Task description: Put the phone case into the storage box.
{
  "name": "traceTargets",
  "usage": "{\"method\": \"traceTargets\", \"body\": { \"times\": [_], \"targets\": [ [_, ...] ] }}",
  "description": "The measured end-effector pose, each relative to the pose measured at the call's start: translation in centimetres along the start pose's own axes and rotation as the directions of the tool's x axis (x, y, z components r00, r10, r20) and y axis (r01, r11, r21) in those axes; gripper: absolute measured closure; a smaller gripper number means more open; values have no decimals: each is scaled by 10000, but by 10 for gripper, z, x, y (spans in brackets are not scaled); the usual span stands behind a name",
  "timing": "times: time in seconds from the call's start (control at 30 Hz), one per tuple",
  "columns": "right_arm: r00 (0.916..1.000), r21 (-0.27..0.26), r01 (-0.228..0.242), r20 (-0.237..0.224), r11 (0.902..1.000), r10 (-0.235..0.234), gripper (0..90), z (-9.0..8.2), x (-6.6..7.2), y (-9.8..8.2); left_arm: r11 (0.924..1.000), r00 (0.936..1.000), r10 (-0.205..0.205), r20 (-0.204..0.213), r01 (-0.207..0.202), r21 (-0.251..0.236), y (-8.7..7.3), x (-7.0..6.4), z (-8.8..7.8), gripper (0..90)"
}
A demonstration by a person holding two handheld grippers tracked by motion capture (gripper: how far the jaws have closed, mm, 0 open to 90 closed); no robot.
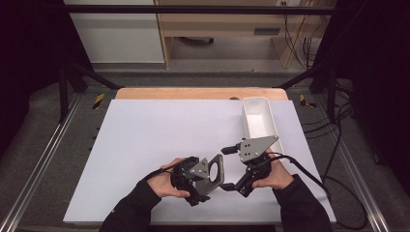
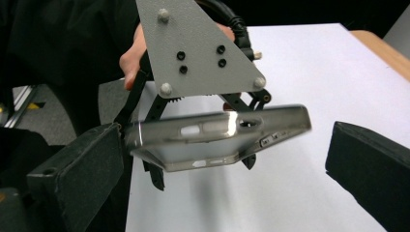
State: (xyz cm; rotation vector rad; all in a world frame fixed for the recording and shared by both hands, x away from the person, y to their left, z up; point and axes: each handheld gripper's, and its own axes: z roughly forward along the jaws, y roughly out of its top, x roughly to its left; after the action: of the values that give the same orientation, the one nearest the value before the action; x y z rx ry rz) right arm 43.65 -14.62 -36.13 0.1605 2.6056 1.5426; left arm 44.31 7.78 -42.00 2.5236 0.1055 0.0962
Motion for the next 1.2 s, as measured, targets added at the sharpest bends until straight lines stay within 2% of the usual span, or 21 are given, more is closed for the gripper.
{"method": "traceTargets", "body": {
  "times": [0.2, 0.27, 0.5, 0.6, 0.7, 0.87, 1.0, 1.2],
  "targets": [
    [9999, -96, 7, 102, 10000, -6, 4, -2, 2, 0, 9970, 9998, -144, -101, 135, -766, -6, -1, -5, 115],
    [9999, -109, 30, 157, 9999, -28, 4, -2, 3, 0, 9959, 9998, -193, -106, 183, -889, -7, -2, -6, 115],
    [9999, -354, -21, 110, 9994, 25, 4, 0, 5, -1, 9844, 9983, -577, 68, 581, -1664, -16, -2, -7, 115],
    [9999, -421, -99, 116, 9991, 104, 4, 1, 5, -1, 9774, 9970, -765, 110, 772, -1967, -20, -2, -7, 115],
    [9998, -487, -168, 107, 9987, 174, 4, 3, 6, -2, 9668, 9945, -1023, 213, 1044, -2331, -23, -2, -7, 115],
    [9995, -505, -291, 139, 9983, 298, 4, 7, 6, -5, 9536, 9912, -1267, 377, 1322, -2705, -28, -3, -7, 115],
    [9994, -534, -345, 79, 9980, 350, 4, 10, 7, -6, 9480, 9907, -1306, 378, 1360, -2878, -31, -3, -6, 115],
    [9991, -534, -425, 37, 9977, 428, 4, 13, 7, -6, 9324, 9891, -1416, 406, 1471, -3300, -32, -1, -9, 115]
  ]
}}
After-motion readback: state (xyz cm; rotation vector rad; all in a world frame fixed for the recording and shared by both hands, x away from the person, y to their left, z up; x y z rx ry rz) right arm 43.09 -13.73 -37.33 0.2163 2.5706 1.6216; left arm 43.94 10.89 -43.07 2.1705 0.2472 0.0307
